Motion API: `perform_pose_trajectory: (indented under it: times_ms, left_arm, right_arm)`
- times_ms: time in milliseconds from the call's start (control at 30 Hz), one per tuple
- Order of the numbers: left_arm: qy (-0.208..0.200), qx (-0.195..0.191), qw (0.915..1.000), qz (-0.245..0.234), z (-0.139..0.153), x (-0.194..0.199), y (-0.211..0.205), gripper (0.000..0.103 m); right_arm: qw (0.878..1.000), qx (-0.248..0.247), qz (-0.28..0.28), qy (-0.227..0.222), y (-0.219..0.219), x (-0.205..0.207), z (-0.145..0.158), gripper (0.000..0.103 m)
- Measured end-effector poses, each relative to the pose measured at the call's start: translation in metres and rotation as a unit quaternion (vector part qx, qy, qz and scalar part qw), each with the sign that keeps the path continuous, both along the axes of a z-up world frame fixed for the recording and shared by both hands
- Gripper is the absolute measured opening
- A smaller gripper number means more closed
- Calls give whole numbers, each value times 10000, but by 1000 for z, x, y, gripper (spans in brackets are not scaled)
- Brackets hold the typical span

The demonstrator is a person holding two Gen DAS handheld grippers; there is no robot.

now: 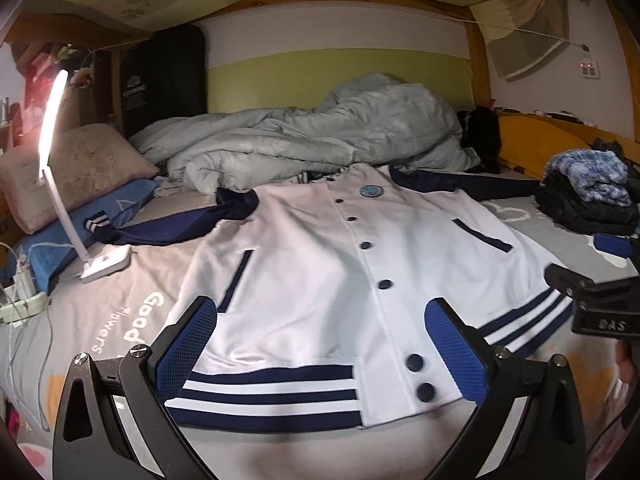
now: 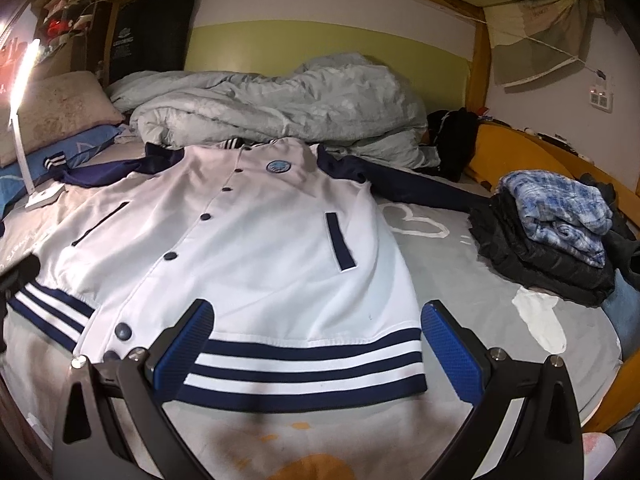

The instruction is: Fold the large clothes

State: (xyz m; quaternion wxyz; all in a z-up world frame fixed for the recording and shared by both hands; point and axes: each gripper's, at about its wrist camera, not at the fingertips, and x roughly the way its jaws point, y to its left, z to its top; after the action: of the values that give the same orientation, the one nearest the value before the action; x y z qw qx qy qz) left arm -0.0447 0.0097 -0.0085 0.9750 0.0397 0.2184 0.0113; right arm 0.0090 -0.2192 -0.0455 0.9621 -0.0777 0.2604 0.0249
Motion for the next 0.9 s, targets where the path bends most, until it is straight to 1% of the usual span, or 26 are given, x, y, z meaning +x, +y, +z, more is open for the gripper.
perform_pose_trajectory:
  times_ms: [67,100,167,300,400,500,533,567,633,733,833,867,900]
  left_arm:
    - [60,33,10000,25,-2,3,1,103]
    - [102,-13,9999,-1,-3,4,2,103]
    - [177,-136,9997,-80,-3,6,3,103]
    - [264,-123,9995,-95,-5,9,0,103]
    - [332,-96,9994,-68,-7,11,0,103]
    - [433,-57,9990,-46,-9,14,0,103]
    - [510,-46,9986,-95,-11,16,0,103]
    - [671,-39,9974,-255,-14,18,-2,103]
    - [982,56,9935,-568,-20,23,-9,103]
    - [1117,291,9915,-593,-29,23,-19,103]
    - [1381,435,9873,-654,-39,27,-25,103]
    - [1508,414,9852,-705,-42,29,-25,103]
    - [1668,307,9822,-804,-45,31,-24,103]
  right_arm:
    - [9999,18,147,78,2,1,-3,103]
    - [9998,-22,188,98,3,1,-3,103]
    - [9994,-180,267,91,5,0,-4,103]
    - [9968,-423,625,277,12,-1,-11,103]
    - [9927,-613,917,490,23,-3,-23,103]
    - [9863,-932,1182,668,35,-5,-36,103]
    - [9843,-1031,1240,713,39,-5,-39,103]
    - [9825,-1123,1282,752,42,-5,-42,103]
    - [9798,-1259,1300,855,46,-4,-48,103]
    - [9810,-1263,1075,1011,40,5,-50,103]
    - [9821,-1259,875,1098,32,14,-53,103]
    - [9817,-1267,865,1129,30,16,-55,103]
    - [9800,-1310,886,1207,30,19,-57,103]
